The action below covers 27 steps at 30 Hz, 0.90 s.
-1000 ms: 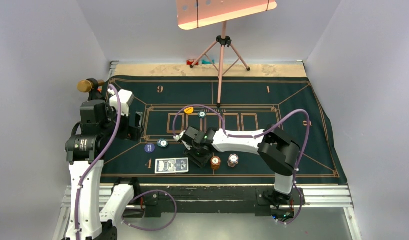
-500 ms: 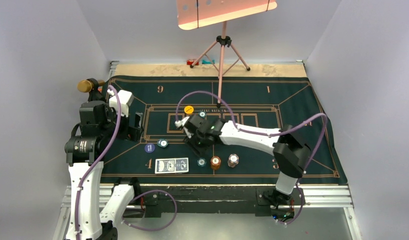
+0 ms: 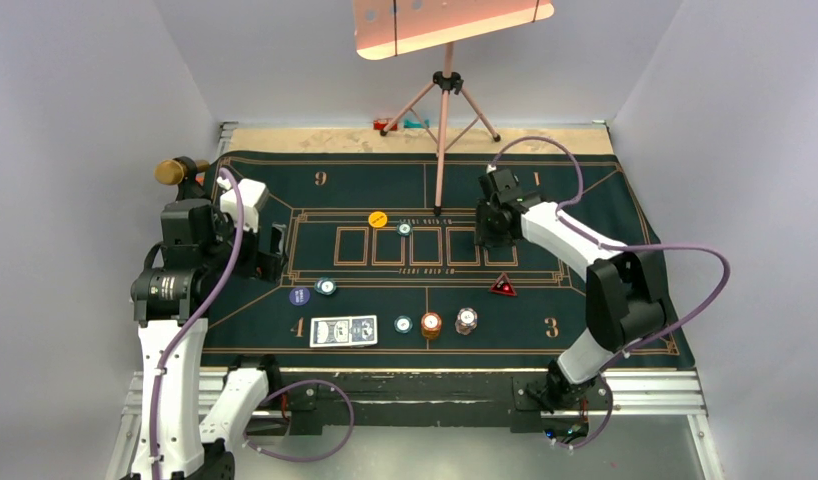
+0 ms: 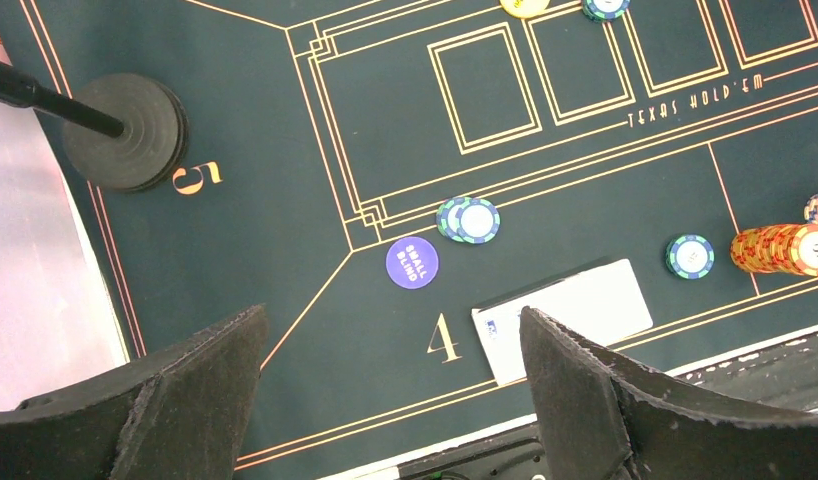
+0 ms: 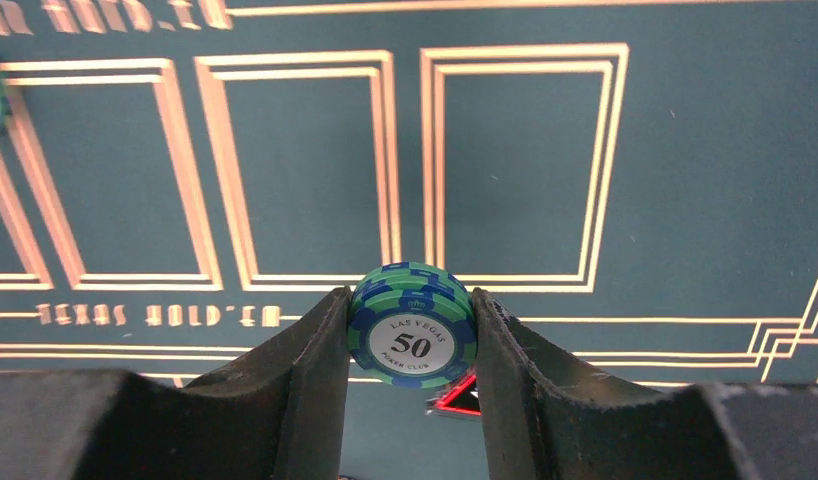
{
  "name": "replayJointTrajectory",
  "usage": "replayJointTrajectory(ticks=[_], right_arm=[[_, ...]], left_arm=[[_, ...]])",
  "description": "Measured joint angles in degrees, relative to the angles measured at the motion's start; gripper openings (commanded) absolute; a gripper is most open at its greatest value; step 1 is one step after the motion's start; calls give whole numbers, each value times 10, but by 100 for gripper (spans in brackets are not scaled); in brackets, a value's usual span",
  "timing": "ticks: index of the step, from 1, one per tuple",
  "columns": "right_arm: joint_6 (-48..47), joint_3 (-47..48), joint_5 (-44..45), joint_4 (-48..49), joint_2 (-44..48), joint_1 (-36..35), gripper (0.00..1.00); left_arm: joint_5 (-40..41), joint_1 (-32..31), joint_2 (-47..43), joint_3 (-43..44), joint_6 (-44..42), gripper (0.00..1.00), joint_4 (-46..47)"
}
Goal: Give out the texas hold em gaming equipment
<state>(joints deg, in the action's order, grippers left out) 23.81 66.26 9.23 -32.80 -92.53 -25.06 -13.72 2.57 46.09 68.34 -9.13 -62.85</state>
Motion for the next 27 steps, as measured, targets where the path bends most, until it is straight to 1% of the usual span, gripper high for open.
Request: replayJointTrajectory(ticks=[3,12,18,27], right_arm=[[15,-29,6,0,-5,19,0],[46,-69,23,28,-57,20,0],[64,-75,30,37,-56,31,0],[92,-87,37,42,-47,33,5]], left_arm=[[0,0,0,0,-1,100,0],[-2,0,3,0,-5,100,0],[-2,0,3,0,-6,100,-2],[-6,0,3,0,-9,100,-2]])
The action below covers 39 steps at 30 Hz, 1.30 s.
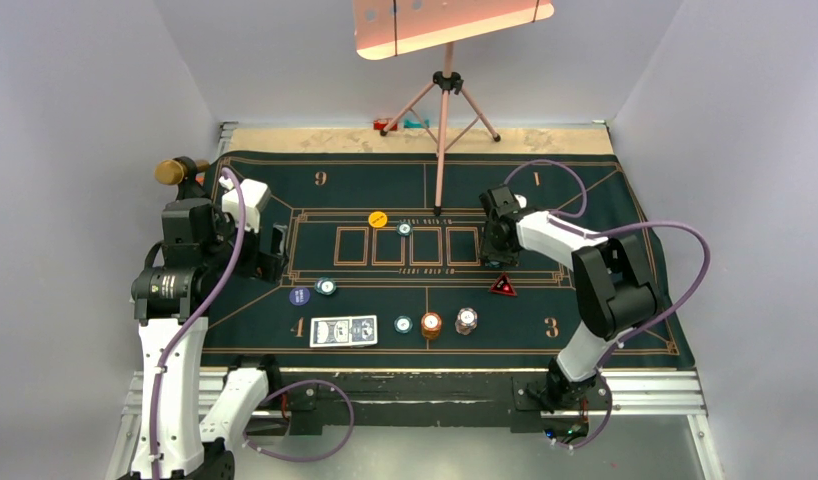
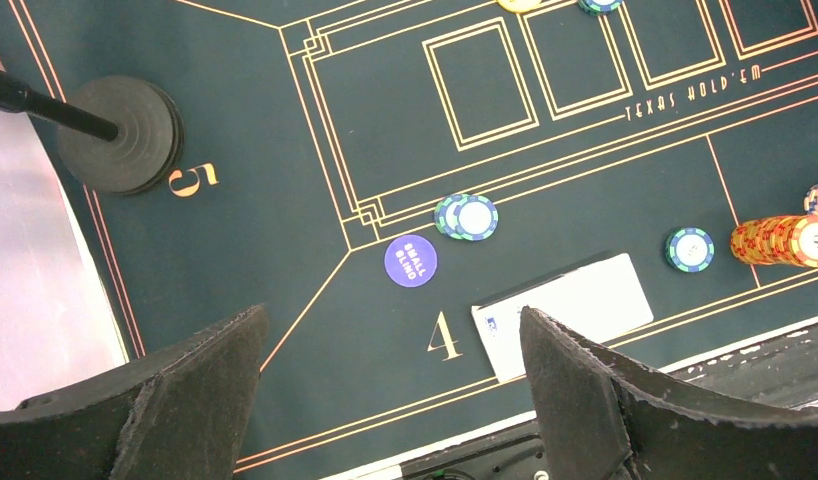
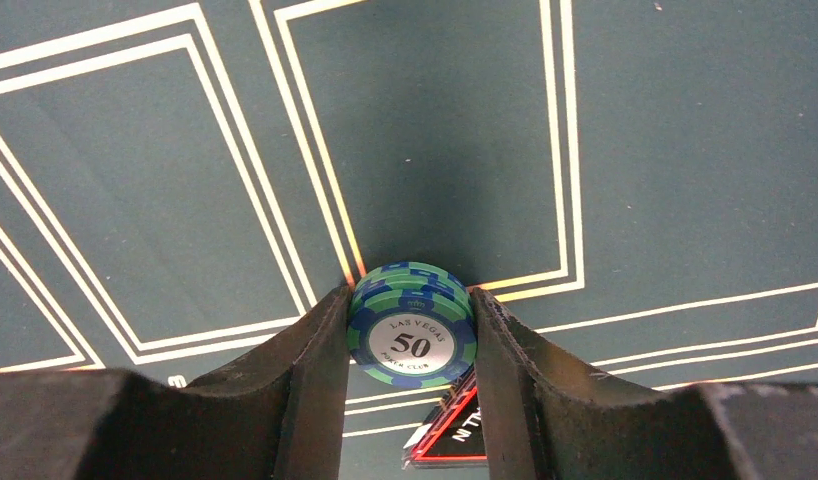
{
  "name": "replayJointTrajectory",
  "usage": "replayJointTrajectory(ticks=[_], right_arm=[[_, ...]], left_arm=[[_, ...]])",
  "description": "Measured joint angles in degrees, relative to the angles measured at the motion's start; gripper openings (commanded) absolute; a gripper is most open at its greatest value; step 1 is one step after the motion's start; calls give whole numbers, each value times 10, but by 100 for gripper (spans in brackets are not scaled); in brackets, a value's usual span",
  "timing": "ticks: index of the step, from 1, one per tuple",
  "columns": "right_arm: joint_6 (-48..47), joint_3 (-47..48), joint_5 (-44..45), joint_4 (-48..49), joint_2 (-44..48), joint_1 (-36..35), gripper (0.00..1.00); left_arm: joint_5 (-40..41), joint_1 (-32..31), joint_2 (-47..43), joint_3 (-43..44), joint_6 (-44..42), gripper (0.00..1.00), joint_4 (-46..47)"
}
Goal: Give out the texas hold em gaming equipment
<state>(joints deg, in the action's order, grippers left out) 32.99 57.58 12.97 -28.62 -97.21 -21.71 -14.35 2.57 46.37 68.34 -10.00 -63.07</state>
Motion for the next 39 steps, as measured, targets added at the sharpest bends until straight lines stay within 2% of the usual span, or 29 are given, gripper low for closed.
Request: replayJointTrajectory(ticks=[1,7,10,13,15,23,26,31,36,39], right_arm=[[2,-1,3,-1,1,0,8],[9,-3,5,0,2,3,41],[9,-3,4,0,2,4,53],[10,-3,7,-2,2,4,57],[10,-2,12,-7,2,4,66],[0,30,45,-59,38,6,71],[-11,55,57,-73,75,-17,73],[-32,103,54,-75,123,-137,77],[-55,108,20,-86,137,-267,84],[-63,108,5,-117,135,-306,86]], left_arm=[[0,0,0,0,-1,100,0],[-3,0,0,0,-1,100,0],[-4,0,0,0,-2,100,0],[-5,0,-1,0,-3,100,0],[-5,0,-2,0,-4,100,0],[-7,0,-2,0,-7,100,0],[-10,0,-2,0,-7,100,0],[-12,0,2,-1,-7,100,0],[-14,0,2,-9,-6,100,1],[-14,0,3,-14,-6,100,2]])
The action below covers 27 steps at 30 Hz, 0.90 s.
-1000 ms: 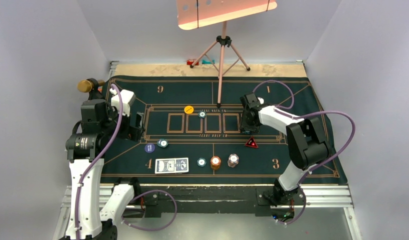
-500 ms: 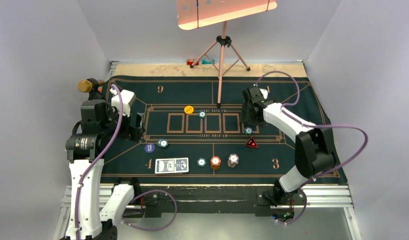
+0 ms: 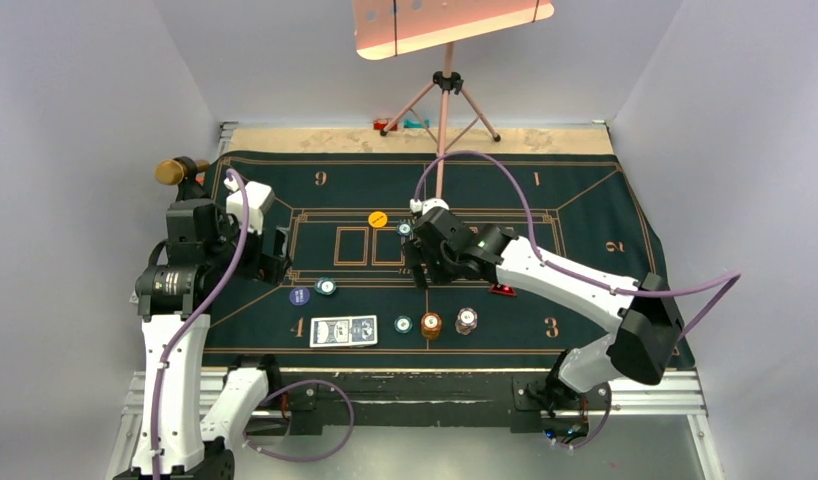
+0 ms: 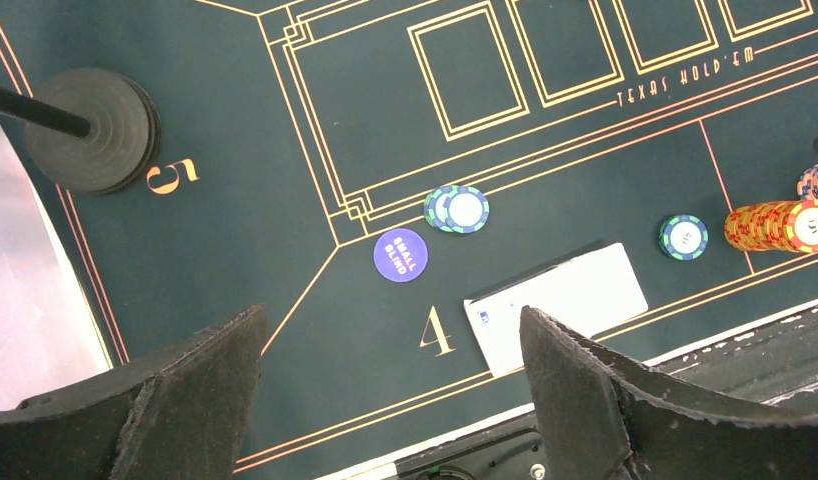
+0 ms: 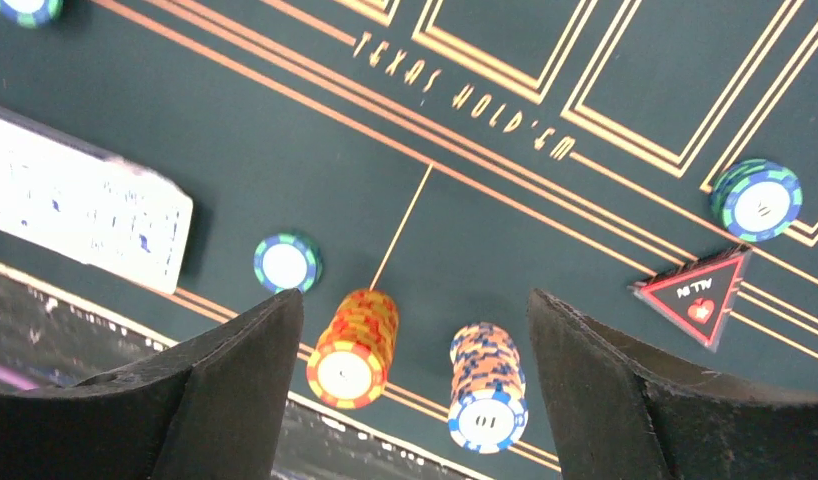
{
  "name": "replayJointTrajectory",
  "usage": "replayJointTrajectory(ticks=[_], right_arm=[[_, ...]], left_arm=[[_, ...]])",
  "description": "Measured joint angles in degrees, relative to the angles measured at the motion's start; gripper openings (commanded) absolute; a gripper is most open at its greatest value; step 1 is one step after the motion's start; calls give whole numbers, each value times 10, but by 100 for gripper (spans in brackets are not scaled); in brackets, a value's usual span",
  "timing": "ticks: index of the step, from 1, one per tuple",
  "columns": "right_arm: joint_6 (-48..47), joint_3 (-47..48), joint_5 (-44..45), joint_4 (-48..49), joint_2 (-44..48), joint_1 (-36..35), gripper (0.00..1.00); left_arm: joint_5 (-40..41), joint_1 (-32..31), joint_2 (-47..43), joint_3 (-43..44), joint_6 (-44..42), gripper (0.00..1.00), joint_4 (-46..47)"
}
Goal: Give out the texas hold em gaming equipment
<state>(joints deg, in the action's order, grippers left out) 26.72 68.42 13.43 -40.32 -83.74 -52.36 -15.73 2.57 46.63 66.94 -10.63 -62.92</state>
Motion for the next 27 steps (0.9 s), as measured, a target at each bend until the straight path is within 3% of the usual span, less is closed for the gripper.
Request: replayJointTrajectory(ticks=[12,27], right_arm=[[-24,-2,-53,-40,-10,-89,89],[-25,-42,-64,-34,-61,-115,75]], left_arm=[[0,0,0,-1,0,100,0],[0,0,-2,-1,0,100,-2]])
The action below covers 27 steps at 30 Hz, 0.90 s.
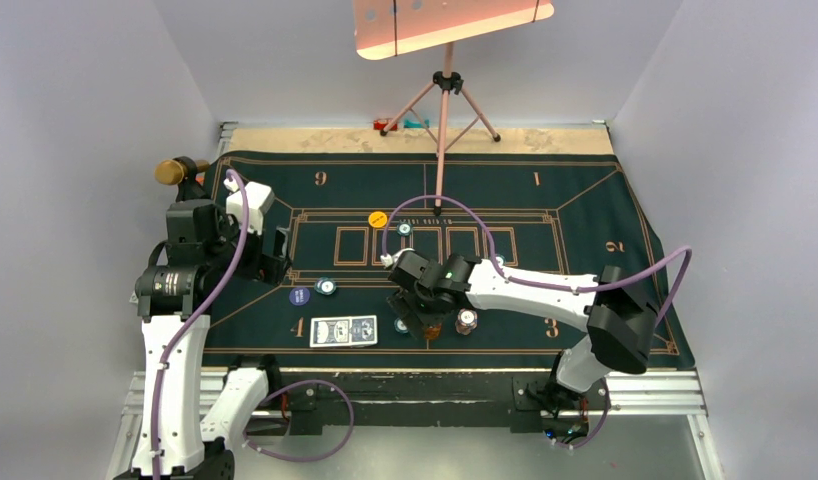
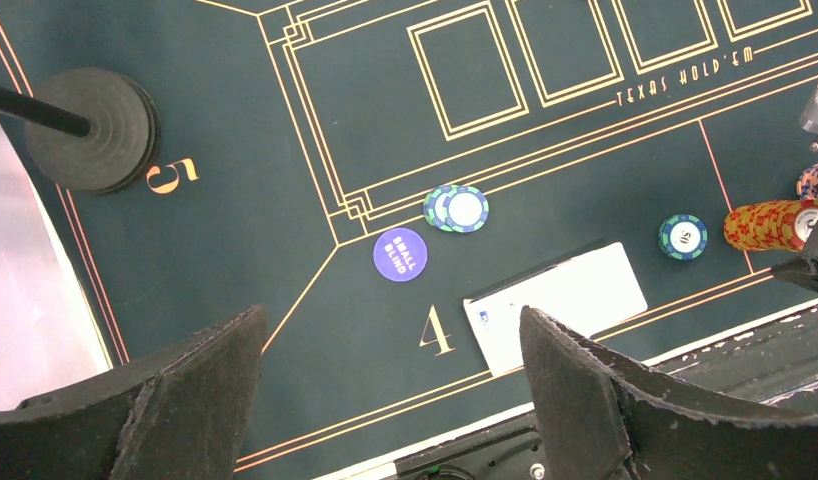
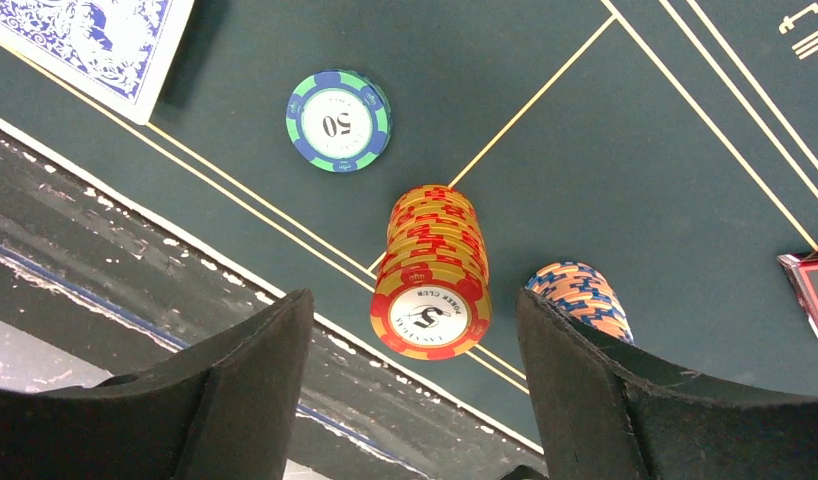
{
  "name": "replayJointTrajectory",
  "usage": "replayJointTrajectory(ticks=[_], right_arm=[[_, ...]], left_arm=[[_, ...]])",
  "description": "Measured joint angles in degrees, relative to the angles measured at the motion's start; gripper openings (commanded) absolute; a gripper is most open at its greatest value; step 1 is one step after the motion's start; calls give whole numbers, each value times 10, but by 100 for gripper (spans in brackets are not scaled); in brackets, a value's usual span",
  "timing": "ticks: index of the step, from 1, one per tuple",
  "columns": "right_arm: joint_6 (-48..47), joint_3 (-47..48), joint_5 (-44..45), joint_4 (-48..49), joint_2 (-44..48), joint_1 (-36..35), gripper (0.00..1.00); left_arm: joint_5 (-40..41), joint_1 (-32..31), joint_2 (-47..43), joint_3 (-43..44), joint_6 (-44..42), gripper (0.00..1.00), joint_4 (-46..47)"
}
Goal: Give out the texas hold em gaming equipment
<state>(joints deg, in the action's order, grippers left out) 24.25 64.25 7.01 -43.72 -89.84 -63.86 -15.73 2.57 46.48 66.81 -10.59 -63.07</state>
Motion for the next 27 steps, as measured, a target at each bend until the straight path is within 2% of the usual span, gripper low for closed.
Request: replayJointTrajectory(ticks=[16,27], right_arm=[[1,-7,16,14,-10,0,65],[2,-20,22,21,-10,0,52]], left_arm=[[0,0,-4,0,0,100,0],[0,0,-8,0,0,100,0]])
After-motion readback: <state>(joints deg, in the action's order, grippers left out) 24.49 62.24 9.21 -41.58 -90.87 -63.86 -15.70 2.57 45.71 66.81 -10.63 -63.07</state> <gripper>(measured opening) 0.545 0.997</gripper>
